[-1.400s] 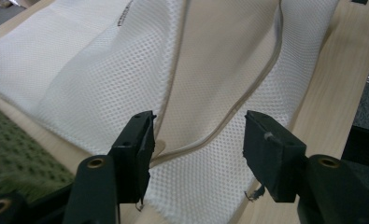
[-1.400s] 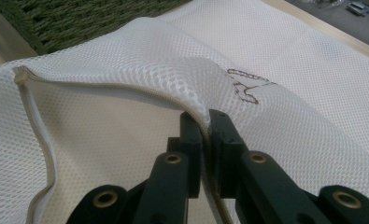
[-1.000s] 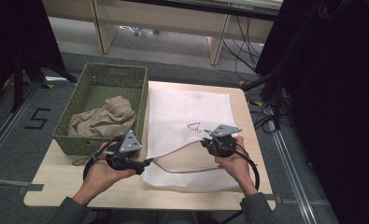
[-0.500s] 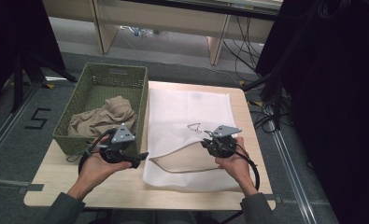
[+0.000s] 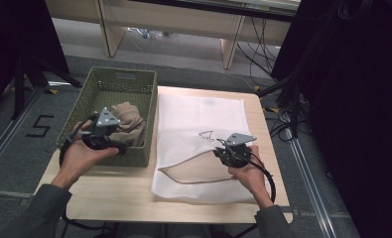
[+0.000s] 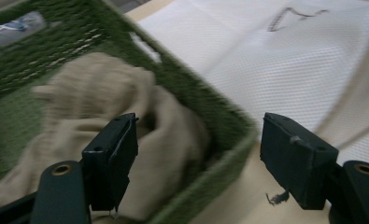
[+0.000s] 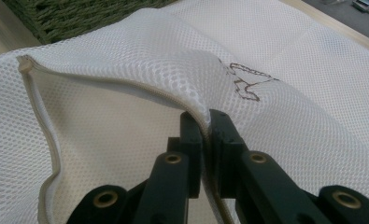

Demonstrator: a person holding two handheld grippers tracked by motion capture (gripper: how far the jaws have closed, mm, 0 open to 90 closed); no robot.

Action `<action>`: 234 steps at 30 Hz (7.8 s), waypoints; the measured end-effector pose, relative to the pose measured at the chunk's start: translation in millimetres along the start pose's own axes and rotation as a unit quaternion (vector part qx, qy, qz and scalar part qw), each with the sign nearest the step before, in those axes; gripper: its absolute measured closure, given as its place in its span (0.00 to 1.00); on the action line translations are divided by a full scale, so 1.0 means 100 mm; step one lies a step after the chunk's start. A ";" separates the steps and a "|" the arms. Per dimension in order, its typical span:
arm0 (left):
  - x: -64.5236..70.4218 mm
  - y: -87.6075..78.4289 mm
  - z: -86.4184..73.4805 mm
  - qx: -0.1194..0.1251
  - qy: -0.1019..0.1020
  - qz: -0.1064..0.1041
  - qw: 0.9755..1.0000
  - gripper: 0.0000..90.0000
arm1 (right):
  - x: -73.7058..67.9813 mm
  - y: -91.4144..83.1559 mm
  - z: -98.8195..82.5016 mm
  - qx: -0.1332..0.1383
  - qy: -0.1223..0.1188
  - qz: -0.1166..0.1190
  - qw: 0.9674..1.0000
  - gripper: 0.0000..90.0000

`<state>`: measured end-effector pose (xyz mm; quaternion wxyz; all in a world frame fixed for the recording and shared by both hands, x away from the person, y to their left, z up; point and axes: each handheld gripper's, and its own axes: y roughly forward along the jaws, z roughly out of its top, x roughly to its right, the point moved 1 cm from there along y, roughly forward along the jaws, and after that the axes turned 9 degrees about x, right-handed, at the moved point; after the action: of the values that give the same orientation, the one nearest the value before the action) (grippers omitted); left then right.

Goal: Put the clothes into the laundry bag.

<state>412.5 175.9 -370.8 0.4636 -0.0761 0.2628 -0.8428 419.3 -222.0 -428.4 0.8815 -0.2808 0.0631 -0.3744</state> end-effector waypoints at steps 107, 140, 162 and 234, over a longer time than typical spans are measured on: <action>-0.51 1.28 -0.09 -0.132 0.020 -0.019 0.991 0.86 | 0.02 -0.01 0.00 -0.001 -0.004 0.000 1.000 0.95; -0.51 0.19 0.29 0.009 -0.073 -0.107 0.992 0.90 | 0.04 -0.03 0.01 0.005 0.003 -0.001 1.000 0.96; -0.18 -0.65 0.62 0.104 -0.101 -0.159 0.977 0.90 | 0.03 -0.03 0.02 0.004 0.003 0.000 1.000 0.96; 1.98 1.03 0.28 -0.044 -0.045 -0.300 0.952 0.89 | 0.07 -0.21 0.18 0.040 0.010 -0.002 0.999 0.97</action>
<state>388.1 -41.9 -422.4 0.1968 -0.2095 0.2430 -0.9265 417.4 -230.6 -401.3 0.8906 -0.2418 0.0569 -0.3808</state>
